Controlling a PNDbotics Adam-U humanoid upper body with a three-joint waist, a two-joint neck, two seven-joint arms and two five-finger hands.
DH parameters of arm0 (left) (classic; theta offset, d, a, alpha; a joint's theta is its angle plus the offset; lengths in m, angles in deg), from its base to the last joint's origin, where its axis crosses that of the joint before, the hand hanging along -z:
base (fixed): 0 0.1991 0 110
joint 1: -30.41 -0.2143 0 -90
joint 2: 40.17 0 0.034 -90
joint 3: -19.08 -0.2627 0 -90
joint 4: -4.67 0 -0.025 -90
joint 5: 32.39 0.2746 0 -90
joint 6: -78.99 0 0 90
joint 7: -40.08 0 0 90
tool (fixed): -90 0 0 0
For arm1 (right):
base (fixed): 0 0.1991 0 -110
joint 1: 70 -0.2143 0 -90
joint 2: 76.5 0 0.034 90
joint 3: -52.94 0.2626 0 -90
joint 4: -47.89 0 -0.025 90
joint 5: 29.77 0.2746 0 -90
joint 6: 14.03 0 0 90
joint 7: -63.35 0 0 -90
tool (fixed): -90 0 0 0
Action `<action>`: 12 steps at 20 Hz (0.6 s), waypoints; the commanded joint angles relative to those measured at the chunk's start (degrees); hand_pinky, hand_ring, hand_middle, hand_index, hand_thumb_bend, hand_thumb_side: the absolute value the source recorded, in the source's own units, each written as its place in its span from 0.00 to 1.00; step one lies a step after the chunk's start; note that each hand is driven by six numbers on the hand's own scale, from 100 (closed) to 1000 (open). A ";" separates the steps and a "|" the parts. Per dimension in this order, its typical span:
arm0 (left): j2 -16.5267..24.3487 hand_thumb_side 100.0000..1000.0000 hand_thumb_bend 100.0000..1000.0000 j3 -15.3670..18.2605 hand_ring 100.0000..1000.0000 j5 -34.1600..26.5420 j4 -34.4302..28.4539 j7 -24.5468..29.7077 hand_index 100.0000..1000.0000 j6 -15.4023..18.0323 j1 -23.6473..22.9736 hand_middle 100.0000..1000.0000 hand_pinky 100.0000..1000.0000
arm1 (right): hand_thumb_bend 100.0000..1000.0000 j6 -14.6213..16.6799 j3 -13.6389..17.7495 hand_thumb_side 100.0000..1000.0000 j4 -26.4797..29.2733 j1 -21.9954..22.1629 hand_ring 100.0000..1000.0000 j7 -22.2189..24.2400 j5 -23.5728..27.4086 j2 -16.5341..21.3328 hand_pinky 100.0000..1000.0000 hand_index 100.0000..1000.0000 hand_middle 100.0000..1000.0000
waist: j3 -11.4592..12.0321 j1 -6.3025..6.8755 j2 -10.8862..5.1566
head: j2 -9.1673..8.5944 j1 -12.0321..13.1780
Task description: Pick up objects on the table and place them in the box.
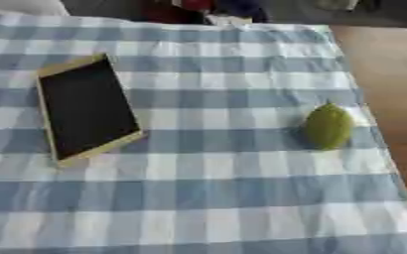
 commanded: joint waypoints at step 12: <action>1.87 0.42 0.02 0.61 0.46 0.40 -1.02 -0.25 0.83 -0.02 -0.01 0.69 0.64 | 0.00 -0.49 -0.02 0.31 -0.22 1.63 0.71 3.27 -5.13 4.61 0.78 0.81 0.69 | -0.27 0.09 -0.89 | 0.12 0.15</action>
